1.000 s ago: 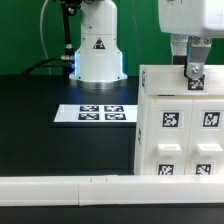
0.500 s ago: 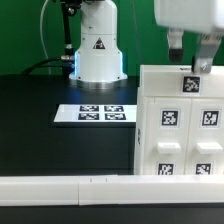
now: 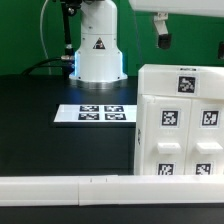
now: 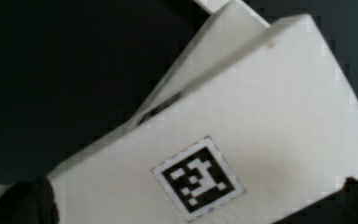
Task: Assemble cabinet
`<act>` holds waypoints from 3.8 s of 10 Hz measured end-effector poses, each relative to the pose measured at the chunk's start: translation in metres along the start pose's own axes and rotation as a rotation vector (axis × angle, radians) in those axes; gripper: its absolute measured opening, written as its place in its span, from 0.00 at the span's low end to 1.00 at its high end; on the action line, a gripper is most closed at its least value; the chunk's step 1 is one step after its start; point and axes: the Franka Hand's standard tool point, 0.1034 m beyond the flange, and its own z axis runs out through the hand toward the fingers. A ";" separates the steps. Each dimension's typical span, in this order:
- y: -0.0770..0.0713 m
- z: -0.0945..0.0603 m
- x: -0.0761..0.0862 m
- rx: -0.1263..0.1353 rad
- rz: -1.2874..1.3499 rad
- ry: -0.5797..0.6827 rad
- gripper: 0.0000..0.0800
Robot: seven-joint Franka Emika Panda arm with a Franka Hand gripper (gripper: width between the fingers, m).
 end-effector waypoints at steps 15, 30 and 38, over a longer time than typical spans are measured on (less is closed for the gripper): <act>-0.022 0.008 0.001 -0.069 -1.376 0.143 1.00; -0.015 0.004 0.009 -0.199 -1.944 0.110 1.00; -0.008 0.029 0.007 -0.209 -1.874 0.082 1.00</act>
Offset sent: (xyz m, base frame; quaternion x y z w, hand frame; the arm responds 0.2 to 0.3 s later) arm -0.0033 0.0140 0.0141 -0.0364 0.0120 -0.2228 0.9741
